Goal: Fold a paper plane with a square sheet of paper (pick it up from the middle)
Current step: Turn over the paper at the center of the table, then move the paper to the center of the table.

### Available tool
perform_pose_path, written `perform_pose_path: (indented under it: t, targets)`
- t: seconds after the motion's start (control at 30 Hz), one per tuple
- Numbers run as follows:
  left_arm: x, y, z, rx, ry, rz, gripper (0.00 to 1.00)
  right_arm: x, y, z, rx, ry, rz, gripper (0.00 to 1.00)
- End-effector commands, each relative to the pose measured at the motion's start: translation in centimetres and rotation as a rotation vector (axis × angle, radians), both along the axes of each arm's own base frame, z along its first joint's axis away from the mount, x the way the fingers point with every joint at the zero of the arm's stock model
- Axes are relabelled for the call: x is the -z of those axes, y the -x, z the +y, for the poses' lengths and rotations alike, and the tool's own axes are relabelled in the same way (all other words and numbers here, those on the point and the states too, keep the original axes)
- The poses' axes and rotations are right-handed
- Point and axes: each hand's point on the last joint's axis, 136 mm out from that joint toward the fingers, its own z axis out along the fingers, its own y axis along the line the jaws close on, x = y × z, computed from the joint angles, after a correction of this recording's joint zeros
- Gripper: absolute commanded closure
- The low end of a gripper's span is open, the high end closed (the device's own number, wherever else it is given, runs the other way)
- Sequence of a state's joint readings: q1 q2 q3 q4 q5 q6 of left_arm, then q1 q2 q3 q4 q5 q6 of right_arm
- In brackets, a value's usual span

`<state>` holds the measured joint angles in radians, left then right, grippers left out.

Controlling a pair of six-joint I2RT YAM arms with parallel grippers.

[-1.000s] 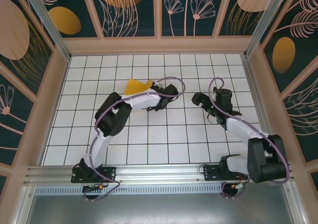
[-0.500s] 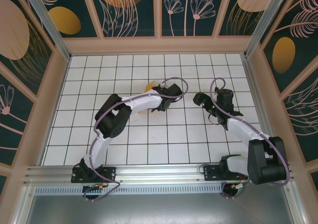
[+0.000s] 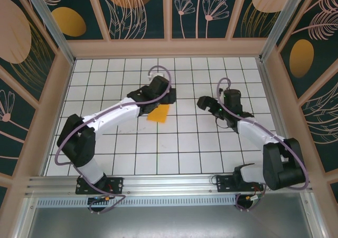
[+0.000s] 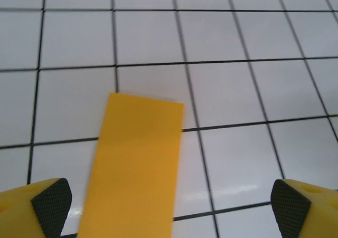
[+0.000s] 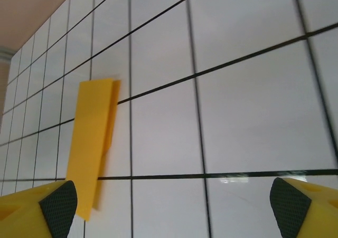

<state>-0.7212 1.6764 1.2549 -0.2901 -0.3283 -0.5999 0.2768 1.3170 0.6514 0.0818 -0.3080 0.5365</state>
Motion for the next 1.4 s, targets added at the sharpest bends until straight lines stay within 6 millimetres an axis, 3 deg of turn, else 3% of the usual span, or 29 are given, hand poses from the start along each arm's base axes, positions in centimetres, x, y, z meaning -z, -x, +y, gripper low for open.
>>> perform_pose_path:
  t: [0.0,0.07,0.27,0.47,0.73,0.93,1.13,1.27,1.37]
  targets:
    - [2.1,0.1,3.2,-0.113,0.120,0.056,0.02,-0.8,-0.1,4.4,-0.104,-0.010,0.019,0.13]
    - [3.2,0.6,5.6,-0.187,0.150,0.064,0.01,-0.4,0.1,8.1,-0.203,-0.016,0.041,0.24]
    - [5.2,2.6,11.3,-0.341,0.202,0.064,0.01,1.4,-1.1,16.1,-0.317,-0.012,0.101,0.35]
    - [6.6,4.5,15.0,-0.452,0.233,0.071,0.02,3.9,-2.8,21.9,-0.400,0.011,0.151,0.41]
    - [6.7,5.7,16.9,-0.502,0.239,0.058,0.01,7.3,-2.6,26.6,-0.501,0.046,0.215,0.44]
    - [6.7,5.9,17.1,-0.509,0.240,0.057,0.01,9.6,-0.7,26.8,-0.583,0.104,0.264,0.44]
    - [6.8,5.9,16.9,-0.496,0.243,0.062,0.01,11.1,4.1,23.3,-0.739,0.209,0.311,0.46]
    - [6.8,5.8,16.1,-0.462,0.267,0.069,0.01,10.5,6.6,20.1,-0.806,0.297,0.286,0.46]
    - [6.7,5.4,14.9,-0.410,0.305,0.078,0.04,8.4,7.1,18.8,-0.819,0.332,0.239,0.47]
